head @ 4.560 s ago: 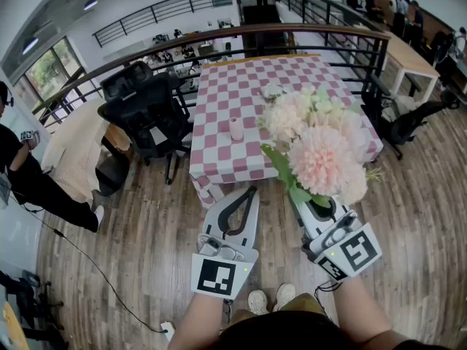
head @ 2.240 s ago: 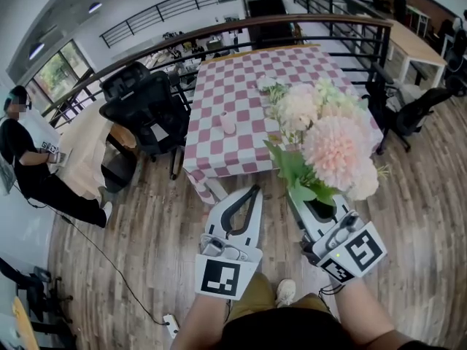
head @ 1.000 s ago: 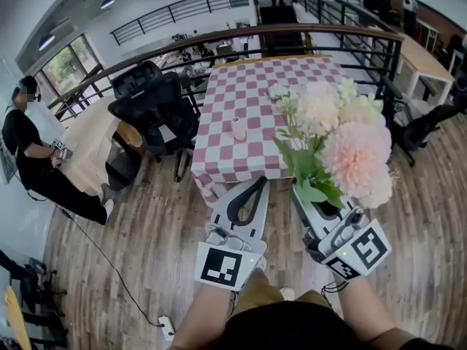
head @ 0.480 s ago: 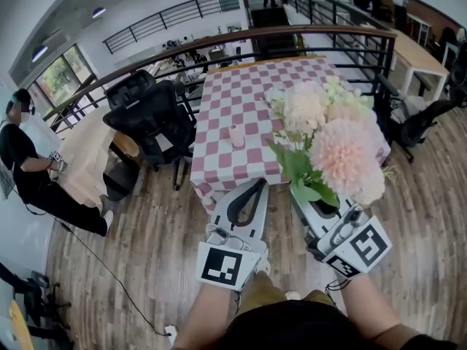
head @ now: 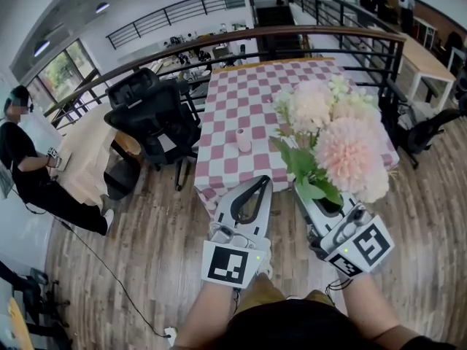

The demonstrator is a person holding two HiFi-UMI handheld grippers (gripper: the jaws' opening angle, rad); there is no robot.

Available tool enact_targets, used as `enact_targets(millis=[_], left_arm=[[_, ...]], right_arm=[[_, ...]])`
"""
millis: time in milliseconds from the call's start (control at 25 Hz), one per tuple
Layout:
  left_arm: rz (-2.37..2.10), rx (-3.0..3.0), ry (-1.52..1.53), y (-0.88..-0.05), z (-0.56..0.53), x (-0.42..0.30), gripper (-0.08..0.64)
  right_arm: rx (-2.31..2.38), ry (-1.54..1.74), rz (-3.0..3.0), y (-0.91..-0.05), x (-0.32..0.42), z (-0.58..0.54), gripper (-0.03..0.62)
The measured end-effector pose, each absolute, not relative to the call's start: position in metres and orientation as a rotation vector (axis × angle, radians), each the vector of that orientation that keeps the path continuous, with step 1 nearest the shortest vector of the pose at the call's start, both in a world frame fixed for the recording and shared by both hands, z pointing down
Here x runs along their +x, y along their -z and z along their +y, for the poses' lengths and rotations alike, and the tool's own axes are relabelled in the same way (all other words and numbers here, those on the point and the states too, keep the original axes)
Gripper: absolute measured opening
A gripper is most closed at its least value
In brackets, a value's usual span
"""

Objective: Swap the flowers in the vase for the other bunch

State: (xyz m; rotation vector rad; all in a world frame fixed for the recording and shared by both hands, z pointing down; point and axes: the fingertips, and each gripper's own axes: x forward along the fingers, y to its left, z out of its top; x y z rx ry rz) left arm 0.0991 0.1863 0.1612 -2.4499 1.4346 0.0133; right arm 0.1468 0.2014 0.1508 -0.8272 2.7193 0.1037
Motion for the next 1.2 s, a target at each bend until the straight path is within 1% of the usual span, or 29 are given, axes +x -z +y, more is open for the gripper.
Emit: enact_targets(millis=[400,1200], left_arm=[[1.437,-2.461,0.015,-0.171,0.135,0.084,0.009],[1.48,-2.49,0.041,-0.183,0.019,0.025,0.009]], right_arm=[[-0.834,-0.073,2.705,-0.159,0.135,0.148,0.044],[-0.868,-0.023,2.75,-0.172,0.081,0.03,0.044]])
